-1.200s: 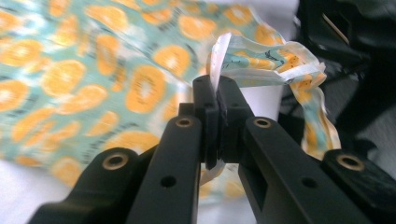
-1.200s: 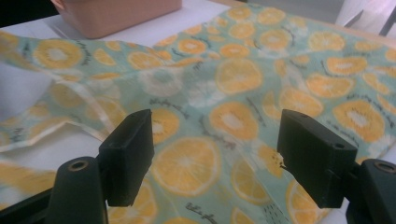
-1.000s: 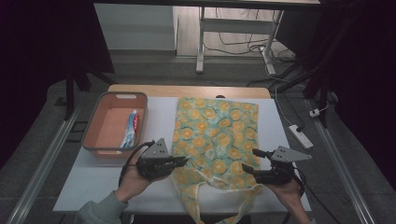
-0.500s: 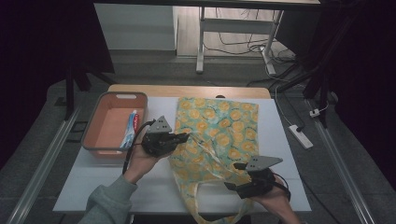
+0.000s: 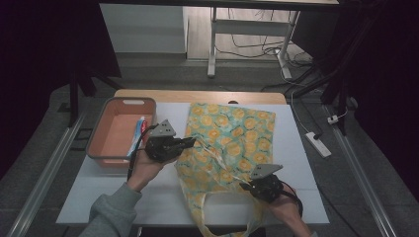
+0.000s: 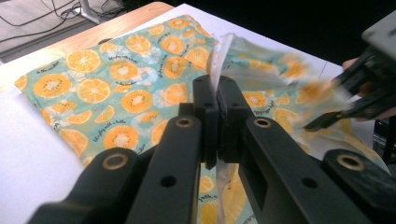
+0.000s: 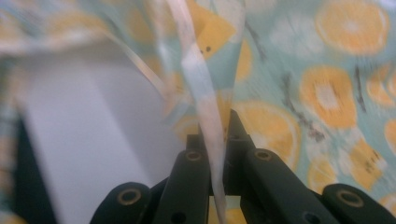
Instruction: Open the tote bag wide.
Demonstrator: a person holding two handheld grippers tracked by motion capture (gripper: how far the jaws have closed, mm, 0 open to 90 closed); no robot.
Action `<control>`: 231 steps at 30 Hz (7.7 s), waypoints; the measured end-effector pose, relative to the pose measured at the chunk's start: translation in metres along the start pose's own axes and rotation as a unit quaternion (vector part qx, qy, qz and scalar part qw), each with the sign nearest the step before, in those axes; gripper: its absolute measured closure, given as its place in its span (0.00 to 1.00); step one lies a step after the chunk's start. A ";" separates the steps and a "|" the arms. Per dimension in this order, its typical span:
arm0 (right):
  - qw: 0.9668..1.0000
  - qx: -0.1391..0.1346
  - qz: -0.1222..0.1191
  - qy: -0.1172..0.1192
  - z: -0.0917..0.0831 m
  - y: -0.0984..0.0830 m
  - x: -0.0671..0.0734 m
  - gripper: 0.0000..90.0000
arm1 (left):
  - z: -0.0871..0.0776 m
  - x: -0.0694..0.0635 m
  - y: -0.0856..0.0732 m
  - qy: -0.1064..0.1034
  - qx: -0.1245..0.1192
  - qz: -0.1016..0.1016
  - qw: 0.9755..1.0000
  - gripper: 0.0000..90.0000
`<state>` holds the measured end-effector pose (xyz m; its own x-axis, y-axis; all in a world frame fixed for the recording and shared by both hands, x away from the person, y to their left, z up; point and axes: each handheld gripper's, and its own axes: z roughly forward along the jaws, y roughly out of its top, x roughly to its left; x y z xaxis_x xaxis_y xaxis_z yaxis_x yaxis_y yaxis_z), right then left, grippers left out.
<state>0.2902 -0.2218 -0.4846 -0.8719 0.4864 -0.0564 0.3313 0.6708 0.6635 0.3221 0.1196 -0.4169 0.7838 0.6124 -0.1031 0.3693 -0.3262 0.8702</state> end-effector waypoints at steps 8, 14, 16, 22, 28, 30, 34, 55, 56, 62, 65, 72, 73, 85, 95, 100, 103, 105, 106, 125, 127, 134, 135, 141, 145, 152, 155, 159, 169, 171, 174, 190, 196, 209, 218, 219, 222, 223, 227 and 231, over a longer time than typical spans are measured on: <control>0.990 -0.138 -0.004 0.022 -0.048 0.042 0.014 1.00 | 0.004 0.003 0.000 0.019 0.004 0.003 1.000 0.96; 0.986 -0.164 0.035 -0.024 -0.056 0.057 -0.025 1.00 | 0.014 0.007 -0.002 0.031 0.020 0.005 0.999 0.95; 0.982 -0.163 0.092 -0.027 -0.045 0.055 -0.062 1.00 | 0.019 0.010 -0.003 0.036 0.029 0.005 0.999 0.95; 0.978 -0.107 0.171 -0.045 -0.006 0.029 -0.113 1.00 | 0.048 0.020 -0.013 0.039 0.071 -0.002 0.997 0.94; 0.977 -0.050 0.205 -0.040 0.019 0.002 -0.129 1.00 | 0.071 0.026 -0.023 0.038 0.112 -0.006 0.993 0.92; 0.976 -0.036 0.212 -0.038 0.023 -0.005 -0.131 1.00 | 0.077 0.026 -0.027 0.037 0.121 -0.007 0.992 0.91; 0.976 -0.035 0.211 -0.037 0.023 -0.008 -0.128 1.00 | 0.080 0.025 -0.030 0.031 0.127 -0.012 0.991 0.73; 0.978 -0.050 0.201 -0.030 0.012 -0.004 -0.122 1.00 | 0.086 -0.041 -0.023 0.035 0.221 0.179 0.958 0.53; 0.978 -0.051 0.202 -0.029 0.012 -0.004 -0.122 1.00 | 0.089 -0.039 -0.026 0.037 0.232 0.181 0.955 0.57; 0.979 -0.058 0.195 -0.023 0.006 -0.004 -0.120 1.00 | 0.075 -0.023 -0.023 0.018 0.198 0.156 0.968 0.98; 0.978 -0.078 0.195 -0.002 -0.006 -0.003 -0.117 1.00 | 0.053 -0.016 -0.014 -0.006 0.151 0.133 0.980 0.98; 0.975 -0.134 0.170 0.044 -0.046 0.008 -0.103 0.98 | 0.004 -0.009 0.009 -0.007 0.059 0.120 0.991 0.98; 0.974 -0.144 0.168 0.049 -0.052 0.010 -0.101 0.98 | 0.001 -0.009 0.011 -0.007 0.053 0.118 0.992 0.98; 0.980 -0.153 0.123 -0.038 -0.074 0.030 -0.077 0.49 | 0.013 0.012 0.005 -0.011 0.052 0.054 0.997 0.98; 0.984 -0.176 0.011 -0.031 -0.107 0.084 -0.003 0.35 | 0.024 0.017 0.002 -0.013 0.065 0.032 0.997 0.98; 0.991 -0.134 -0.017 -0.016 -0.073 0.093 0.011 0.33 | 0.027 0.016 0.002 -0.019 0.068 0.028 0.997 0.98; 0.995 -0.102 -0.019 -0.010 -0.039 0.100 0.009 0.32 | 0.028 0.014 0.002 -0.020 0.069 0.028 0.997 0.98; 0.996 -0.080 -0.021 -0.027 -0.017 0.105 0.002 0.30 | 0.028 0.013 0.002 -0.020 0.066 0.029 0.997 0.98; 0.997 -0.067 -0.022 -0.037 -0.007 0.106 -0.003 0.30 | 0.028 0.013 0.003 -0.021 0.065 0.029 0.997 0.98; 0.998 -0.009 0.060 0.014 0.030 0.089 -0.053 0.99 | 0.005 -0.003 0.008 0.010 0.021 0.057 0.998 0.76; 0.997 -0.024 0.068 0.018 0.023 0.090 -0.055 0.99 | -0.007 -0.016 0.010 0.005 0.016 0.077 0.997 0.72; 0.996 -0.022 0.084 0.033 0.030 0.088 -0.064 0.99 | -0.011 -0.075 0.007 -0.037 0.031 0.151 0.987 0.59; 0.995 -0.021 0.088 0.034 0.031 0.088 -0.065 0.99 | -0.006 -0.082 0.006 -0.053 0.037 0.155 0.986 0.58; 0.994 -0.031 0.100 0.042 0.031 0.088 -0.068 0.99 | 0.068 -0.113 -0.015 -0.093 0.120 0.185 0.971 0.53; 0.993 -0.033 0.103 0.043 0.029 0.087 -0.068 0.99 | 0.109 -0.123 -0.025 -0.123 0.157 0.202 0.959 0.49; 0.992 -0.036 0.113 0.049 0.029 0.085 -0.072 0.99 | 0.144 -0.132 -0.038 -0.145 0.184 0.205 0.950 0.48; 0.992 -0.035 0.114 0.047 0.030 0.085 -0.073 0.99 | 0.157 -0.135 -0.041 -0.149 0.187 0.208 0.949 0.64; 0.992 -0.037 0.118 0.040 0.027 0.084 -0.075 0.99 | 0.158 -0.136 -0.041 -0.161 0.186 0.213 0.946 0.98; 0.986 -0.075 0.150 -0.003 0.002 0.084 -0.092 0.99 | 0.065 -0.122 -0.038 -0.194 0.144 0.250 0.937 0.99; 0.985 -0.079 0.156 -0.014 -0.002 0.084 -0.094 0.99 | 0.052 -0.116 -0.041 -0.191 0.142 0.244 0.940 0.99; 0.982 -0.086 0.164 -0.032 -0.006 0.083 -0.096 0.99 | 0.036 -0.106 -0.044 -0.182 0.141 0.240 0.943 0.99; 0.984 -0.077 0.161 -0.001 0.008 0.082 -0.088 0.99 | -0.009 -0.073 -0.033 -0.018 0.055 0.164 0.985 0.53; 0.983 -0.082 0.163 0.000 0.005 0.082 -0.087 0.99 | 0.014 -0.037 -0.031 0.070 0.110 0.128 0.983 0.59; 0.986 -0.105 0.127 0.035 -0.031 0.086 -0.062 0.99 | 0.031 0.041 -0.015 0.133 0.082 0.030 0.987 0.98; 0.983 -0.110 0.125 0.084 -0.016 0.089 -0.057 0.99 | 0.057 0.057 -0.019 0.122 0.103 -0.003 0.987 0.82; 0.982 -0.112 0.128 0.086 -0.013 0.087 -0.059 0.99 | 0.056 0.057 -0.019 0.116 0.100 -0.005 0.988 0.75; 0.980 -0.113 0.134 0.093 -0.009 0.084 -0.061 0.99 | 0.044 0.055 -0.015 0.088 0.090 -0.015 0.992 0.48; 0.980 -0.113 0.136 0.094 -0.009 0.084 -0.061 0.99 | 0.037 0.054 -0.014 0.079 0.090 -0.015 0.993 0.40; 0.977 -0.125 0.143 0.094 -0.007 0.086 -0.066 0.99 | 0.002 0.046 -0.009 0.058 0.068 -0.008 0.996 0.29; 0.976 -0.131 0.151 0.086 -0.003 0.087 -0.071 0.99 | -0.021 0.039 -0.007 0.065 0.057 0.003 0.996 0.28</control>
<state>0.3797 -0.1996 -0.4209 -0.8039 0.5235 0.2822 0.4988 0.3351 0.7993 0.3402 0.1610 -0.4167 0.7174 0.6961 -0.0280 0.4254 -0.4059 0.8089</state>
